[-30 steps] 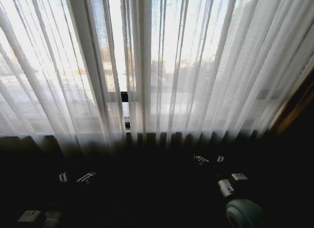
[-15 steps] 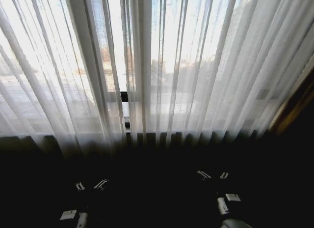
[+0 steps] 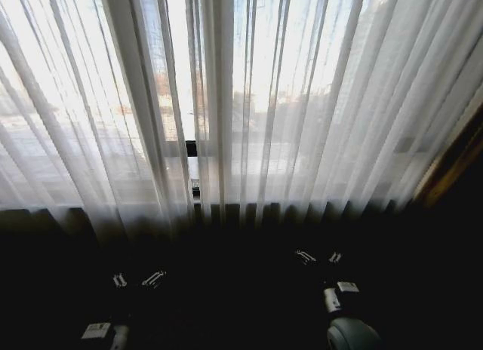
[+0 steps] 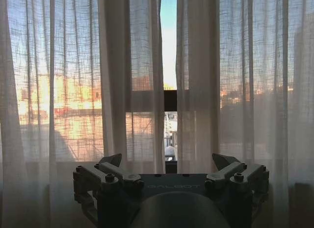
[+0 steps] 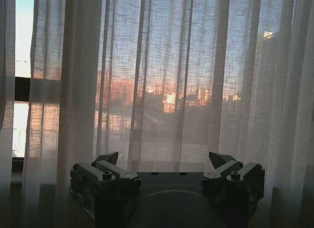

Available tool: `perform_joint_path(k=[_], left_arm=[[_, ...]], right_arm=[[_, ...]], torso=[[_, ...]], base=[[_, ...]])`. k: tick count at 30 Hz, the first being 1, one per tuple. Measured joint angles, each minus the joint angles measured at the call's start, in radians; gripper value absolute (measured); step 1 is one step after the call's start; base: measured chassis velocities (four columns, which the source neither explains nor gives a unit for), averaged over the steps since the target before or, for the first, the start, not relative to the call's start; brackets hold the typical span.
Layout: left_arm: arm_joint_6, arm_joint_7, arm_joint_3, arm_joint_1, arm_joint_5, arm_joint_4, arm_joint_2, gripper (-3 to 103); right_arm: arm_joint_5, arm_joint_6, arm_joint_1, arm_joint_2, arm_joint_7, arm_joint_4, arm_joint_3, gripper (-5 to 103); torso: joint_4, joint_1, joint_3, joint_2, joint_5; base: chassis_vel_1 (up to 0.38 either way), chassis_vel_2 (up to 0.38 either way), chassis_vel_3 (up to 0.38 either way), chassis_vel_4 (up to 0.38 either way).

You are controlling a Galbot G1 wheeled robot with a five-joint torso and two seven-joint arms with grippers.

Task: Open the curtains by pulling them apart, changing their state from closed to fully open.

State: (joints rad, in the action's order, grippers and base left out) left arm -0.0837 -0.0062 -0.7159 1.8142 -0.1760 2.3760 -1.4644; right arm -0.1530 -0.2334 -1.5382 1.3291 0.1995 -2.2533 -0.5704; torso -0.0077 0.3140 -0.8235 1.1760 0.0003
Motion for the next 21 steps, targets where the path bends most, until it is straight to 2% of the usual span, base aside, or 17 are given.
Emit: perform_joint_path(k=[5, 15, 21], left_arm=[[0.0, 0.0, -0.002, 0.004, 0.0, 0.006, -0.001, 100], [0.005, 0.002, 0.001, 0.008, 0.007, 0.0, -0.005, 100], [0.033, 0.006, 0.01, 0.017, 0.024, -0.003, -0.017, 100]], right_arm=[[-0.003, -0.02, -0.011, -0.014, -0.01, -0.04, 0.001, 100], [0.032, -0.014, -0.006, -0.013, -0.036, -0.024, 0.006, 100], [0.038, -0.009, -0.002, -0.013, -0.041, -0.016, 0.008, 100]], torso=[[0.0, 0.0, 0.0, 0.0, -0.0002], [0.0, 0.0, 0.0, 0.0, 0.0], [0.0, 0.0, 0.0, 0.0, 0.0]], base=[[0.0, 0.0, 0.0, 0.0], [0.0, 0.0, 0.0, 0.0], [-0.001, 0.135, 0.005, -0.129]])
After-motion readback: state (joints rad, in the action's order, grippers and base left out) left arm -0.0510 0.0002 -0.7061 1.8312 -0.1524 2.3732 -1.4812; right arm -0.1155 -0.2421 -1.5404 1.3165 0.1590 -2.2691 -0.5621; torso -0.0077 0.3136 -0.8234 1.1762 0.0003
